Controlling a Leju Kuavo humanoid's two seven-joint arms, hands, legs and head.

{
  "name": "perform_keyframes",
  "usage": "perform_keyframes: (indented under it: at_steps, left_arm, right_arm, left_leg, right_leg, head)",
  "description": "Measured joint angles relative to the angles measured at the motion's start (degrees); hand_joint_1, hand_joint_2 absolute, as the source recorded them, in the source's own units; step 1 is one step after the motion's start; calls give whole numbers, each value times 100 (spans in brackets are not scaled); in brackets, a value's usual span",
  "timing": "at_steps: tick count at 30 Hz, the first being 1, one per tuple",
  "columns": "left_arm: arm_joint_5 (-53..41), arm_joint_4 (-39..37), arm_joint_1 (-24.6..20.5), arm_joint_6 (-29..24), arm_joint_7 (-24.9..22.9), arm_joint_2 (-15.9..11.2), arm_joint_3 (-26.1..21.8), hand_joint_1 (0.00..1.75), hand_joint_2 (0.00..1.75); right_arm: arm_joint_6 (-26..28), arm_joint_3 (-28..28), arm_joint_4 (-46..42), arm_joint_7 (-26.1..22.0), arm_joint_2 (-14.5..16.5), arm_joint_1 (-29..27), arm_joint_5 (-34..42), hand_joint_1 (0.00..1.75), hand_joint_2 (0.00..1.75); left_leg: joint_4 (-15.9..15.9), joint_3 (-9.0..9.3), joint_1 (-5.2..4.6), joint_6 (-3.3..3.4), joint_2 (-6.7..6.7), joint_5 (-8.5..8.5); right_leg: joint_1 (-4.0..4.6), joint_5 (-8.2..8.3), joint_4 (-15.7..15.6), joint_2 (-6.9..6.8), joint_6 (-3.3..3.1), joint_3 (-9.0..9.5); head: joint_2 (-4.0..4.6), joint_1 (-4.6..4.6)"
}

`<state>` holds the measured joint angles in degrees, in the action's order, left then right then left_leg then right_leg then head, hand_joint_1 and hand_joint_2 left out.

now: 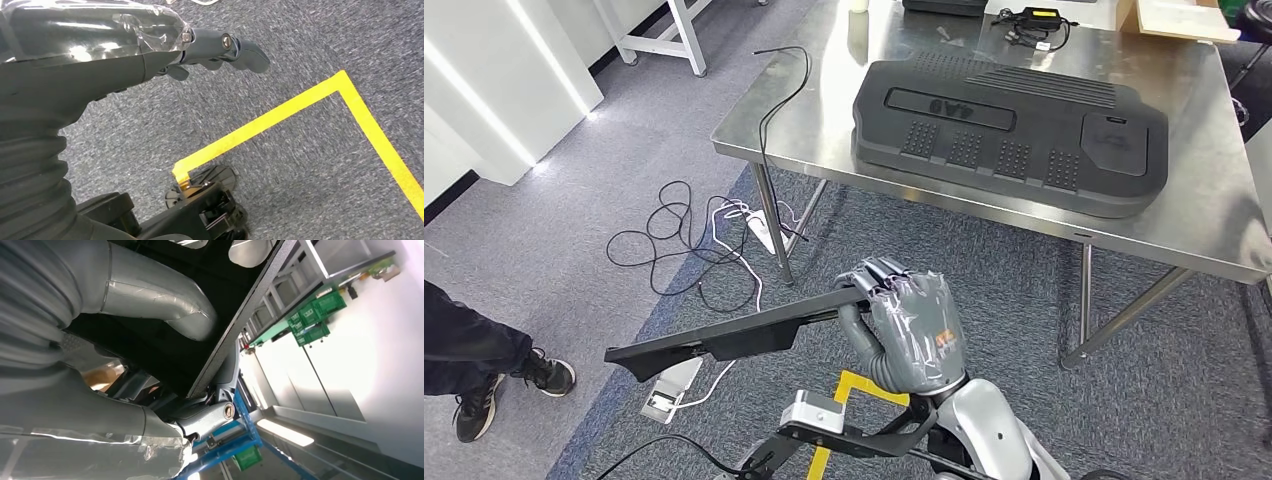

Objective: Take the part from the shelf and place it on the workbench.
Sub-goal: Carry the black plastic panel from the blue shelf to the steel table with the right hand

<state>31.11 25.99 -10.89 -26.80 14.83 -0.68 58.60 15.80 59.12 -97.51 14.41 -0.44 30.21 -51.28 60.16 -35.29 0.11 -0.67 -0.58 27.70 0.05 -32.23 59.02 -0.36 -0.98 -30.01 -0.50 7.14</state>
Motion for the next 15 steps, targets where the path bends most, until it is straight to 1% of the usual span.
perform_keyframes:
  at_steps: [4,15]
  left_arm:
    - [-43,0,-18,-5,-78,2,0,0,175]
    - [-55,0,-37,-6,-84,2,0,0,175]
  right_arm:
    - [7,0,1,17,0,28,-31,175,175]
    - [7,0,1,25,0,46,-31,175,175]
  left_leg:
    - [0,0,0,0,0,0]
    - [0,1,0,0,0,0]
  right_leg:
    - [0,0,0,0,0,0]
    - [0,0,0,0,0,0]
  head:
    - [0,0]
    - [0,1]
